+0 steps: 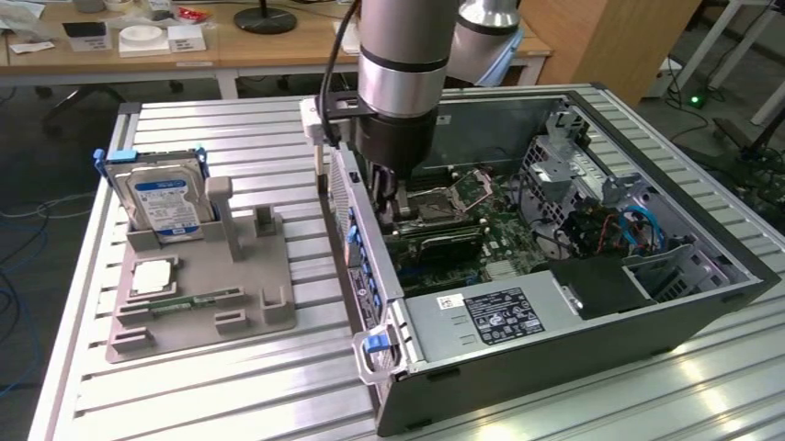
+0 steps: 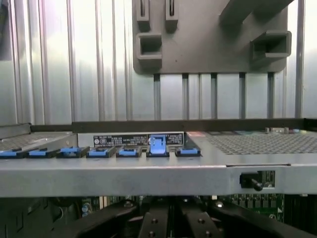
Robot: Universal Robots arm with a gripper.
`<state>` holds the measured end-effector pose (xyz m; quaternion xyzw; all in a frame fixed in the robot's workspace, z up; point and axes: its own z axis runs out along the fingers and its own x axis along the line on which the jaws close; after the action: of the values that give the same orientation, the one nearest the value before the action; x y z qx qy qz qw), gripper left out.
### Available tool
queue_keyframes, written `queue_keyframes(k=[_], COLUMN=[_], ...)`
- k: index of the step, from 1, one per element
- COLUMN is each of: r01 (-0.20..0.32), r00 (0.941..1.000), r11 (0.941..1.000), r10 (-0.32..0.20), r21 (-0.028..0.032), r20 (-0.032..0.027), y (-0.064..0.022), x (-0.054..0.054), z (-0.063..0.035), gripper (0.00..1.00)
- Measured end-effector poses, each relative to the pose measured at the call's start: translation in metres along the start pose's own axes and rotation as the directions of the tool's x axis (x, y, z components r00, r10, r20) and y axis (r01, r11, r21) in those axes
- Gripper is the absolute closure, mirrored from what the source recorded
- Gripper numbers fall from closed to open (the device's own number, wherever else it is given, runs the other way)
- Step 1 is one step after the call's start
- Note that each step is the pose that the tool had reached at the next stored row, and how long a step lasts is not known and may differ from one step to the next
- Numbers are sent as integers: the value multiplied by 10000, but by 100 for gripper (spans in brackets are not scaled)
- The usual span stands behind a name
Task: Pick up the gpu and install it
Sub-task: 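Press down on the gpu until it lock into place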
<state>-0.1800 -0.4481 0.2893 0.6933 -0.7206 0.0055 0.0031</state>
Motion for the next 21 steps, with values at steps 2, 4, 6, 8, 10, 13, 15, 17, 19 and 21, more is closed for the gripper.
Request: queue_keyframes(k=[2,4,6,8,10,13,15,17,19,21], r01=[2,1,4,3,2,2,2,3,3,2], r00=[10000,10000,10000,10000,10000,10000,10000,10000,10000,10000], r11=[10000,10000,10000,10000,10000,10000,10000,10000,9999,9999], r10=[-2,-1,-4,-3,-2,-2,-2,-3,-3,-3], r21=[-1,-22,-69,-80,-82,-85,-88,-94,-105,-109], r20=[-1,0,-2,-1,-4,-13,-14,-14,-16,-15], y=[-35,-90,-126,-148,-149,-153,-154,-155,-155,-155], x=[-2,-10,-14,-15,-15,-16,-16,-16,-16,-15], z=[24,26,26,34,58,88,112,131,101,31], gripper=[90,90,90,90,90,90,90,90,90,90])
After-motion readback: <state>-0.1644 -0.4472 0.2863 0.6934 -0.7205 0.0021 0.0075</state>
